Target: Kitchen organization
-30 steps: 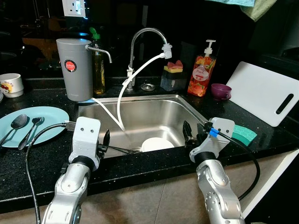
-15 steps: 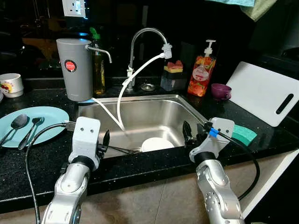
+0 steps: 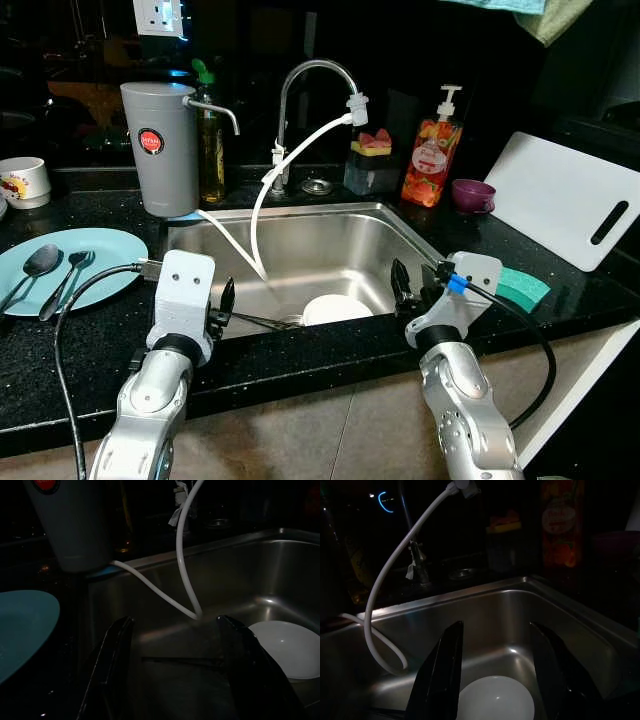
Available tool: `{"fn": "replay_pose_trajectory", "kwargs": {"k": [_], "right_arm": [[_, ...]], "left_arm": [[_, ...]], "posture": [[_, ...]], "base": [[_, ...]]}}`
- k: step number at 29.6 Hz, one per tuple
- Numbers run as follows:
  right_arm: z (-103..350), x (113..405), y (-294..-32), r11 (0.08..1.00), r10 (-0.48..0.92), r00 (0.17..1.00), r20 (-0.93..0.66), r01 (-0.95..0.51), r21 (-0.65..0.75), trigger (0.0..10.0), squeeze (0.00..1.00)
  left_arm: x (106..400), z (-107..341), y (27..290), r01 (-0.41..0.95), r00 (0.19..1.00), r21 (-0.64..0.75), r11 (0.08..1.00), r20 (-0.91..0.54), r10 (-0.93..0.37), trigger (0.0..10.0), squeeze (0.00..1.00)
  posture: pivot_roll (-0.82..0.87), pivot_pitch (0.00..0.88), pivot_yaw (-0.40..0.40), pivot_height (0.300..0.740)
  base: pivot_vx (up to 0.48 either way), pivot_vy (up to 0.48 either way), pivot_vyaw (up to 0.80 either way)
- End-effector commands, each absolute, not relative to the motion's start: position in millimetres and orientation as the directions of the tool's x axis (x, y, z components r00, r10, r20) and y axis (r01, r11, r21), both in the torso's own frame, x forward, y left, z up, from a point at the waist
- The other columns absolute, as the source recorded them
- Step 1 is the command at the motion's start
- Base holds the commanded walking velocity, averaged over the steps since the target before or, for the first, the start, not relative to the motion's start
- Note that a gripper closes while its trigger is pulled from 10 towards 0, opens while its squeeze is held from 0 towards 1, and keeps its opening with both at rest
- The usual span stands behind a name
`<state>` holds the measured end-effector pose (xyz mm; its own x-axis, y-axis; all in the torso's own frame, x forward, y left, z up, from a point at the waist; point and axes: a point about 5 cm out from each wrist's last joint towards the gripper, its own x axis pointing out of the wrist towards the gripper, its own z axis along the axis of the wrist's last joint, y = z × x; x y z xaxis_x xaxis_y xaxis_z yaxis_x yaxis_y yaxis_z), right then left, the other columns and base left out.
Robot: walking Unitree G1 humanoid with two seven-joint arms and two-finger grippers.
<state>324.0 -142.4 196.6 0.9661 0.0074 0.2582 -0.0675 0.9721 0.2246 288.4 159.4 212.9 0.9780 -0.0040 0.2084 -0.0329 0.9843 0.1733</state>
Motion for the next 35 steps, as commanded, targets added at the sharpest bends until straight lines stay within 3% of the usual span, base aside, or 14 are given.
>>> {"fn": "replay_pose_trajectory", "kwargs": {"k": [1,35], "right_arm": [[193.7,324.2,-142.9,0.972,0.002,0.970,0.245,-0.060,0.227,10.0,0.00],[194.4,325.4,-142.6,0.972,0.008,0.969,0.247,-0.065,0.224,10.0,0.00]], "left_arm": [[288.5,213.0,158.9,-0.036,0.979,0.180,0.983,0.206,-0.002,10.0,0.00],[289.0,213.6,158.1,-0.035,0.978,0.181,0.983,0.208,-0.003,10.0,0.00]], "posture": [[0.20,0.035,-0.115,0.740],[0.20,0.030,-0.119,0.740]], "base": [[0.000,0.000,0.00],[0.000,0.000,0.00]]}}
